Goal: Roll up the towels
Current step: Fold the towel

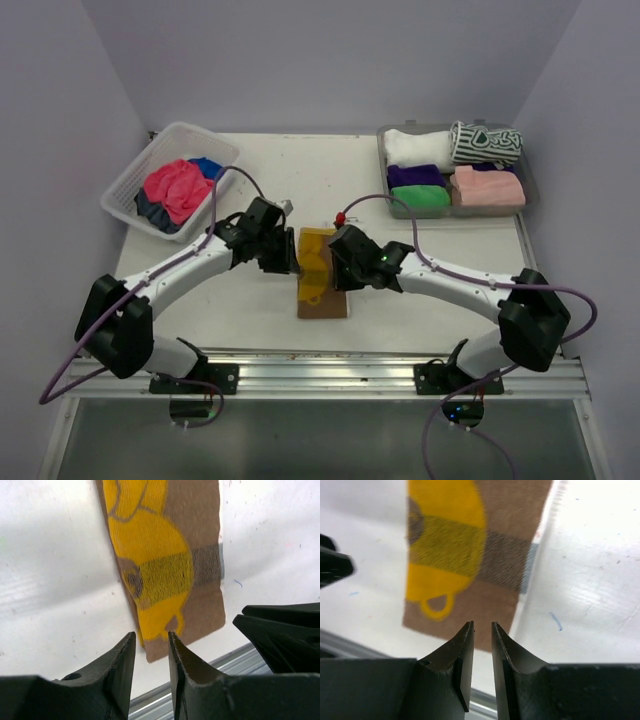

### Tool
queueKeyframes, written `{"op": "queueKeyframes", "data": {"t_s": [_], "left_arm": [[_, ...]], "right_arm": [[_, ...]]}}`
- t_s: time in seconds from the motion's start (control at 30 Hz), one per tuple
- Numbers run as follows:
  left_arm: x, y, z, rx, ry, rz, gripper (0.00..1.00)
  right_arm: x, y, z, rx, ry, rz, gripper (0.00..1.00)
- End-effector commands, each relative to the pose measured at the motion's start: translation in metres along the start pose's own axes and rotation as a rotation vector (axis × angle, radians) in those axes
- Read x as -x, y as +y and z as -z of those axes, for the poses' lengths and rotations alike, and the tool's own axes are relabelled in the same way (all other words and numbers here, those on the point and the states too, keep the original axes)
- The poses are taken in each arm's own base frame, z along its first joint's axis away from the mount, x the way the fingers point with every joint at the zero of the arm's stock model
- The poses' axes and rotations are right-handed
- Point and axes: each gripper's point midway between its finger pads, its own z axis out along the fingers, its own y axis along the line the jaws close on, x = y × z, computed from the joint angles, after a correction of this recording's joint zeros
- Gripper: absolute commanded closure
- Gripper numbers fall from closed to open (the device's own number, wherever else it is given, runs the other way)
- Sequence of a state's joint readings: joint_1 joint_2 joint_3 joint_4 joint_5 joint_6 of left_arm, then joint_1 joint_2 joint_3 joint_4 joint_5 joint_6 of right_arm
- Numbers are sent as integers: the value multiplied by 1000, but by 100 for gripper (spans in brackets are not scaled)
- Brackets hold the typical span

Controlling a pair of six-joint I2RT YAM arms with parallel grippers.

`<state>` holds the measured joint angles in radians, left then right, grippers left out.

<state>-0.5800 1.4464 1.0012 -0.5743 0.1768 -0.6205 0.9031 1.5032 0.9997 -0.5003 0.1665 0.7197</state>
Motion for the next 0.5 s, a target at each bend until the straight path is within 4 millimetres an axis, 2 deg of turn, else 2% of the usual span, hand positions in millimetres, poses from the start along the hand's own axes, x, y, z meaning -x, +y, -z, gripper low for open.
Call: {"op": "queueKeyframes", "data": {"t_s": [0.0, 0.1, 0.2, 0.27, 0.3, 0.37, 0.4, 0.47], "left_arm": [[-31, -6, 6, -35, 46, 12, 65], [-47, -29, 2, -122, 70, -6, 67], [-66, -28, -14, -154, 107, 16, 67], [-70, -30, -21, -184, 116, 37, 69], [-81, -24, -28, -179, 144, 44, 69], [-90, -15, -38, -160, 157, 51, 69], [-99, -4, -47, -125, 187, 57, 69], [-109, 10, -54, -59, 232, 53, 73]], "right_arm": [[-2, 11, 18, 39, -46, -39, 76], [-21, 14, 10, 42, -7, -37, 76], [-41, 6, -5, 13, 47, -50, 78], [-54, -3, -17, -12, 72, -63, 78], [-57, -4, -20, -15, 76, -62, 78], [-63, -9, -30, -36, 93, -61, 79], [-66, -11, -32, -48, 100, -56, 80], [-68, -10, -34, -48, 111, -53, 81]]}}
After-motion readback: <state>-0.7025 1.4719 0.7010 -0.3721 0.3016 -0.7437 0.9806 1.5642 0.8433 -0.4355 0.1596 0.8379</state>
